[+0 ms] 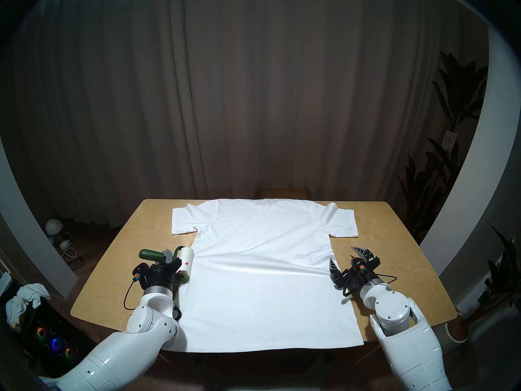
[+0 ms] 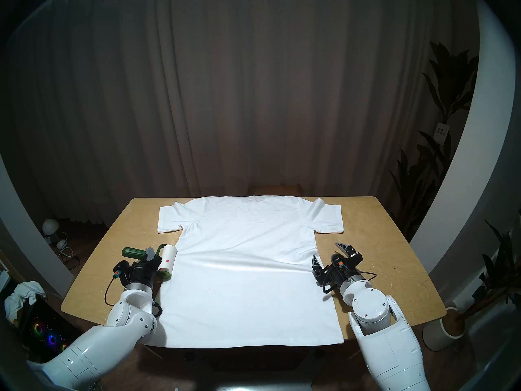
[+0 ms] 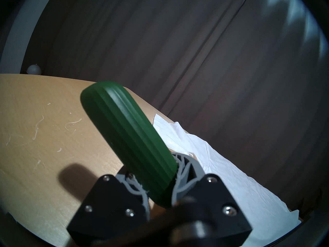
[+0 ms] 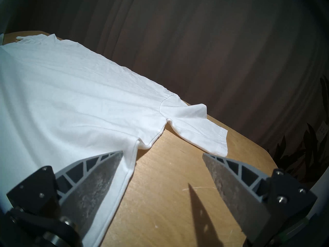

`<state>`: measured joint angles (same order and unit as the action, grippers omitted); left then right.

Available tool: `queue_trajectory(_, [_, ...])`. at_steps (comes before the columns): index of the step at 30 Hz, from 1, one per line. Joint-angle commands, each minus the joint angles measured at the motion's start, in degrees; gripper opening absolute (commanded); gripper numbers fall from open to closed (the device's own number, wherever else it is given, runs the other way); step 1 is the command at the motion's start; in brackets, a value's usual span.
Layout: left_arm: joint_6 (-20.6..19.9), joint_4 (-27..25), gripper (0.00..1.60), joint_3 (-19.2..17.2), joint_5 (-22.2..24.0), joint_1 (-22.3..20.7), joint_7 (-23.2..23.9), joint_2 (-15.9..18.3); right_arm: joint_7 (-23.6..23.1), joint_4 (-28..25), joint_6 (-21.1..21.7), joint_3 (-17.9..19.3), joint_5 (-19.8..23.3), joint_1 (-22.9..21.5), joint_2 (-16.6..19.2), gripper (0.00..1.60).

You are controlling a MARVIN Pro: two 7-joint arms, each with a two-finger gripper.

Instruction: Use the fur roller to clean a top

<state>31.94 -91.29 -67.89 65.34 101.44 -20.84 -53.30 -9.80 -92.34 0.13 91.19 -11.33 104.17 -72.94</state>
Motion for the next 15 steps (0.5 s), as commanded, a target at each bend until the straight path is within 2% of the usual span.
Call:
queue_trajectory(1, [0.5,1.82,0.0,-0.73,0.08,2.45,-0.53,1.36,-0.38,1.92,1.55,-0.64,-0.61,1.75,0.08,1.6])
queue_trajectory(15, [2.3,0.68,0.0,-2.53,-0.18,3.25,-0.95,2.7,-0.22,2.43,1.5,-0.87,-0.65,1.35,0.1,1.6])
